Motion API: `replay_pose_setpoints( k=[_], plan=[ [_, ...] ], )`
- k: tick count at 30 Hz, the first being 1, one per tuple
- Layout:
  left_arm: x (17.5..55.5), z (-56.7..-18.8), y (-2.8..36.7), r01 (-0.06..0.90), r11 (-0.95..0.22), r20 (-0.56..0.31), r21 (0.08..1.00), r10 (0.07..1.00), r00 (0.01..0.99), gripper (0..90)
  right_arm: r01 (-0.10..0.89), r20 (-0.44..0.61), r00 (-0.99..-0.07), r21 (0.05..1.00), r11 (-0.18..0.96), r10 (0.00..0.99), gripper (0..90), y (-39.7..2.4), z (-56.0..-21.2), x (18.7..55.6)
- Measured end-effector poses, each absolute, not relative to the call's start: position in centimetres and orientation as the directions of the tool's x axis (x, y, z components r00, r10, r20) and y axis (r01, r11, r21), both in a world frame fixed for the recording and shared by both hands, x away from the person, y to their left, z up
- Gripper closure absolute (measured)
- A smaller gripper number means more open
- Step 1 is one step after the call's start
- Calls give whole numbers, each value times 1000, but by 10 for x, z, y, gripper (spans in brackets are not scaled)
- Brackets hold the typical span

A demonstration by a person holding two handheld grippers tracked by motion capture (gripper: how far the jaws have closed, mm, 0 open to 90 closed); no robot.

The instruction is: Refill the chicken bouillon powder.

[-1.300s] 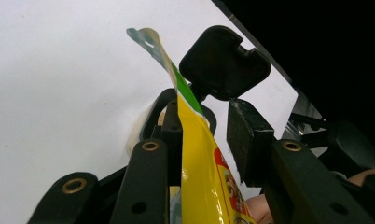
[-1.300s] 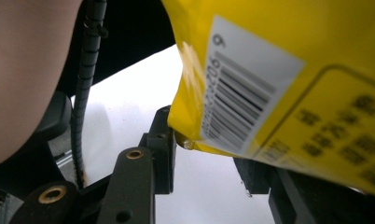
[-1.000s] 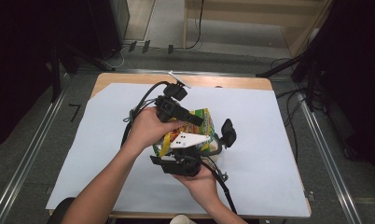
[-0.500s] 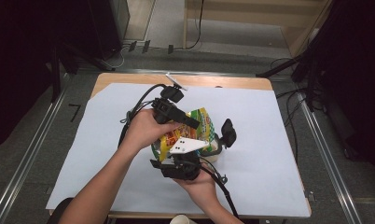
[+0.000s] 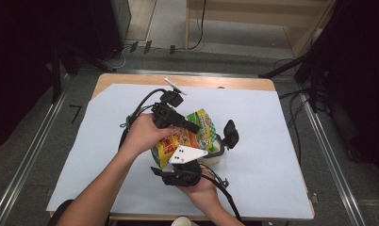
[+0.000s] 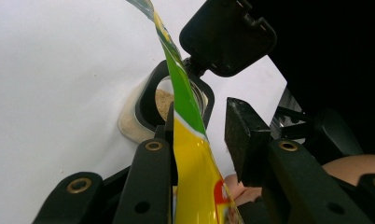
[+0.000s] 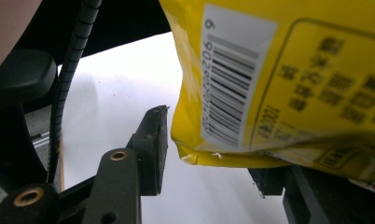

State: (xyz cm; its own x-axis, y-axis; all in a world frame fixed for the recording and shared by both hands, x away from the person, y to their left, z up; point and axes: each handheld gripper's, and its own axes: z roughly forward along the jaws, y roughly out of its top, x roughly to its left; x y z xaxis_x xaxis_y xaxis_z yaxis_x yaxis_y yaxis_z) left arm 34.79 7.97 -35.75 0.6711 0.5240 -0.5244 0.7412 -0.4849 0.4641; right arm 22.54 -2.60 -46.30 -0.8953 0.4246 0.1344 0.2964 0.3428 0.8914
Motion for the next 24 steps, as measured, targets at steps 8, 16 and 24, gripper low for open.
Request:
replay_pose_setpoints(
  k=[8, 16, 24],
  plan=[
    [352, -368, 75, 733, -515, -525, 444, 514, 678, 748, 314, 149, -898, 877, 364, 414, 557, -25, -470, 227],
    [350, -369, 78, 731, -518, -528, 444, 508, 680, 825, 419, 260, -866, 842, 338, 426, 535, -28, -483, 236],
    [346, -369, 88, 715, -531, -528, 455, 485, 697, 876, 403, 216, -870, 831, 385, 444, 502, -20, -486, 232]
  ],
)
